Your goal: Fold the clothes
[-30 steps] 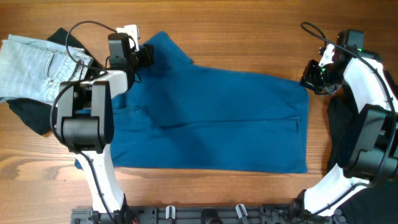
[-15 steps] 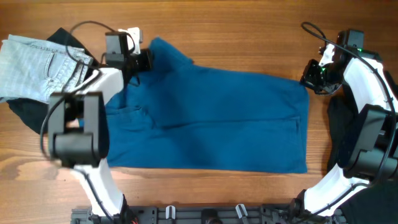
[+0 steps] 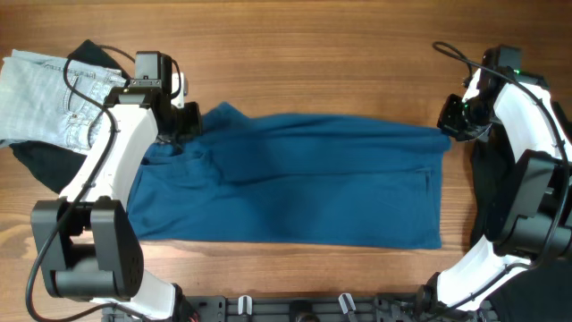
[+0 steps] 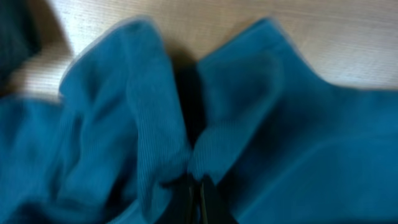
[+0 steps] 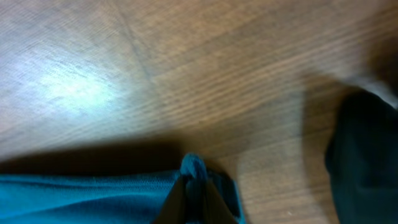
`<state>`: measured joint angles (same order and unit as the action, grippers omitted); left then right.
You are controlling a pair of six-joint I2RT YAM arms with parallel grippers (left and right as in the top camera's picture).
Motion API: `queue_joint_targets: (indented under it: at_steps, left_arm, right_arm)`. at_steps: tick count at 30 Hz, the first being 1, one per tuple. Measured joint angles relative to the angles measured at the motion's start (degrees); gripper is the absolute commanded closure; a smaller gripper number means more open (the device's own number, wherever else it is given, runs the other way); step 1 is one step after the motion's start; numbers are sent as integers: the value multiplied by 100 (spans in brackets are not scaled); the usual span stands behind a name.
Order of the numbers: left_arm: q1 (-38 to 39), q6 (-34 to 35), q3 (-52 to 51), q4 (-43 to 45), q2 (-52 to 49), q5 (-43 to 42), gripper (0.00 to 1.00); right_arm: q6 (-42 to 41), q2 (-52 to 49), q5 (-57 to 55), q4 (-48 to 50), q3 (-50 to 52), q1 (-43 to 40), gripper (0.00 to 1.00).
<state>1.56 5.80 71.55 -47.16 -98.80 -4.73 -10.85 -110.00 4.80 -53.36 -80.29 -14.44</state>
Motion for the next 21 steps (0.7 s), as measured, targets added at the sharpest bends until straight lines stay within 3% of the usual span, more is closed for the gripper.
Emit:
queue_joint_targets:
  at_steps: [1, 2, 3, 4, 8, 12, 14, 16, 18, 19, 21]
  left_arm:
    - [0, 2, 4, -278, 0, 48, 82]
    - [0, 2, 2, -546, 0, 85, 71]
    - [0, 0, 0, -684, 0, 107, 64]
    - [0, -31, 0, -697, 0, 146, 56]
    - [0, -50, 9, 46, 0, 345, 44]
    - [0, -105, 63, 1257, -4, 389, 43]
    - [0, -127, 76, 1342, -70, 389, 43]
    - [0, -136, 105, 1381, -481, 404, 52]
    - [0, -212, 105, 1377, -809, 407, 91]
    - [0, -197, 105, 1375, -905, 409, 96]
    - [0, -227, 105, 1314, -1019, 501, 96]
  right_arm:
    - [2, 0, -55, -46, 0, 0, 83]
    - [0, 0, -96, -85, 0, 0, 65]
    - [2, 0, -146, -90, 0, 0, 55]
    - [-7, 0, -184, -96, 0, 0, 51]
    - [-46, 0, -236, -22, 0, 0, 49]
    - [-48, 0, -249, 17, 0, -2, 49]
    - [-48, 0, -251, 20, 0, -2, 49]
    - [-48, 0, -251, 20, 0, -2, 49]
    - [-48, 0, -249, 17, 0, -2, 49]
    - [-48, 0, -249, 17, 0, -2, 49]
    - [-48, 0, -249, 17, 0, -2, 49]
